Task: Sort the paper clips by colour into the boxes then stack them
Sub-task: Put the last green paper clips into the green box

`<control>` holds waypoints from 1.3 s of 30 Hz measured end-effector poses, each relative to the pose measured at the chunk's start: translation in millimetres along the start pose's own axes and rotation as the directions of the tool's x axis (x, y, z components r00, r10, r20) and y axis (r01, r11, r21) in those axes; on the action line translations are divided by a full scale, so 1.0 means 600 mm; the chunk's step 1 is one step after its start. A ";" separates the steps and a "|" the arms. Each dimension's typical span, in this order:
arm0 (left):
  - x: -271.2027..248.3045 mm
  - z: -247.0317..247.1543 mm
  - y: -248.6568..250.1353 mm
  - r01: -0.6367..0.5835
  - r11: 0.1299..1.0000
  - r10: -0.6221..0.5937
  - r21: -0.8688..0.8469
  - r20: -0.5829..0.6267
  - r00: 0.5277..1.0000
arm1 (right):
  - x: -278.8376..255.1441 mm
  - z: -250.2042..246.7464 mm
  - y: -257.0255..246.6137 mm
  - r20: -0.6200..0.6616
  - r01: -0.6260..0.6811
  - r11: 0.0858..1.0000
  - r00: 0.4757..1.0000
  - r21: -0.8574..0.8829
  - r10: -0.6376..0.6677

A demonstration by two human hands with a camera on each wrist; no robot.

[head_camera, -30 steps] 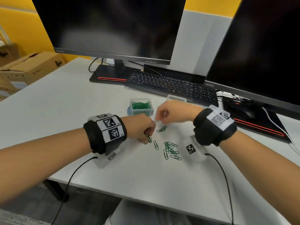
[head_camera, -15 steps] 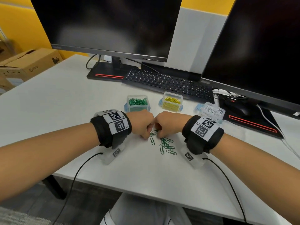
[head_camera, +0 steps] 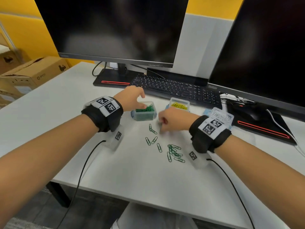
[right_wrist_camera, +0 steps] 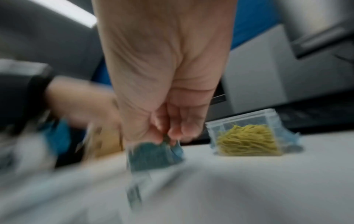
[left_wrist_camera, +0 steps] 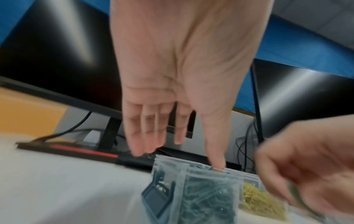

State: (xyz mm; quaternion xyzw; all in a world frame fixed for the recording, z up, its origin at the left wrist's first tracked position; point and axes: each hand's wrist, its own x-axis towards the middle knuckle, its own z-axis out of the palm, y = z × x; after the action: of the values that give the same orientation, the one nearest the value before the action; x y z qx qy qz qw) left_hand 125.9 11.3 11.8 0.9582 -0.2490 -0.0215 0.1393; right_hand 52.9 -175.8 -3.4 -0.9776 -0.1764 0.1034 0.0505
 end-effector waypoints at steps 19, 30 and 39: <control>-0.088 0.044 0.086 -0.205 0.978 0.168 0.043 0.423 0.891 | -0.135 0.008 0.001 0.345 -0.091 0.994 0.937 0.064 0.064; -0.094 0.074 0.092 -0.275 0.961 0.262 -0.015 0.353 0.898 | -0.138 0.051 -0.007 0.025 0.114 0.972 0.992 0.203 -0.122; -0.071 0.073 0.093 -0.232 0.972 0.199 0.027 0.423 0.884 | -0.075 0.043 0.009 0.028 -0.063 0.993 0.998 0.102 0.061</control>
State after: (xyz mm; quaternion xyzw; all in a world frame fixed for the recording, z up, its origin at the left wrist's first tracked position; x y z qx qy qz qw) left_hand 57.4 -26.4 -16.0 0.9023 -0.3786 -0.2006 0.0477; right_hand 7.9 -195.0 -20.8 -0.9773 -0.1411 0.1259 0.0954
